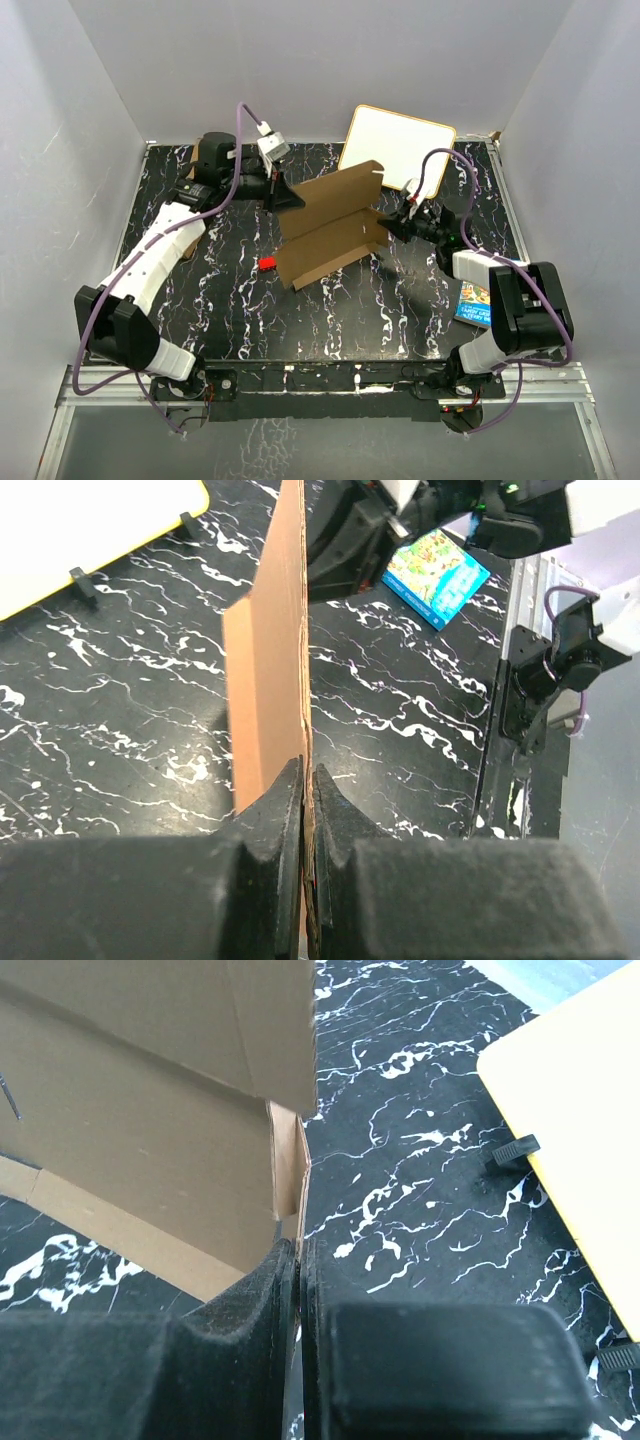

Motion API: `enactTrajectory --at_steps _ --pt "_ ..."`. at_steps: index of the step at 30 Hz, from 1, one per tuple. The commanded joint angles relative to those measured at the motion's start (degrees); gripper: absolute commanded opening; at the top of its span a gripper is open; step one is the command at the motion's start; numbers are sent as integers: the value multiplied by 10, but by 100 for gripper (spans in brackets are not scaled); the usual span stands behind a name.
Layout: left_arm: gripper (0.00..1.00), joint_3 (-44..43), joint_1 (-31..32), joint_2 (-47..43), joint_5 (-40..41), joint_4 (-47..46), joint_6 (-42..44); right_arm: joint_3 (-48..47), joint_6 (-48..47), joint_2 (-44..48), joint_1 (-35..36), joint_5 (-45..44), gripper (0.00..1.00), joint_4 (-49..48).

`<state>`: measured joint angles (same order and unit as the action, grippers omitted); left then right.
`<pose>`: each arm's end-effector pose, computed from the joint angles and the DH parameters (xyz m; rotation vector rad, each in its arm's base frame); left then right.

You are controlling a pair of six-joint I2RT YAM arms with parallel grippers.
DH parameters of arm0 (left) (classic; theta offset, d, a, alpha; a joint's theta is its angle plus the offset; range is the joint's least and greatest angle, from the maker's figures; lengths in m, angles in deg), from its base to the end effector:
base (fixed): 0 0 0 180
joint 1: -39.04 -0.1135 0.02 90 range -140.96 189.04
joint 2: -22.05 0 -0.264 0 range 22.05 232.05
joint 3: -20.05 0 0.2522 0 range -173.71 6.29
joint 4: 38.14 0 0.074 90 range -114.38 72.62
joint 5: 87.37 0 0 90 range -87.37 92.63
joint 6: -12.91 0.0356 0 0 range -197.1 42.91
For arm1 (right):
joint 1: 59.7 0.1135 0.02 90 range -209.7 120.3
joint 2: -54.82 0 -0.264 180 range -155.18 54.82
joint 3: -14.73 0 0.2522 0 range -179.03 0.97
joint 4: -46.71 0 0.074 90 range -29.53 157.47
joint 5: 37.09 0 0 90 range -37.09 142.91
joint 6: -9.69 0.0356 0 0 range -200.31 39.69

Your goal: Fold the paper box

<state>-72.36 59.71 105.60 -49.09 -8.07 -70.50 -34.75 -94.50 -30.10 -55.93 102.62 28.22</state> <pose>0.2980 -0.1423 0.3799 1.0199 1.6331 -1.0324 0.2925 0.0465 0.2019 -0.8477 1.5999 0.6749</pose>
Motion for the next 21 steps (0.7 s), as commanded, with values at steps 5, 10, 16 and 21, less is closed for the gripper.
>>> enactTrajectory --at_steps 5,10,16,21 --pt "0 44 35 -30 -6 20 37 37 27 -29 29 -57 8 -229" --pt "0 73 35 -34 -7 -10 5 44 -4 -20 27 -30 8 -182" --pt "0 92 35 -27 2 -30 -17 41 -50 1 18 11 10 -104" --pt "0 94 35 -32 2 -44 -24 26 -47 3 -4 44 13 -65"
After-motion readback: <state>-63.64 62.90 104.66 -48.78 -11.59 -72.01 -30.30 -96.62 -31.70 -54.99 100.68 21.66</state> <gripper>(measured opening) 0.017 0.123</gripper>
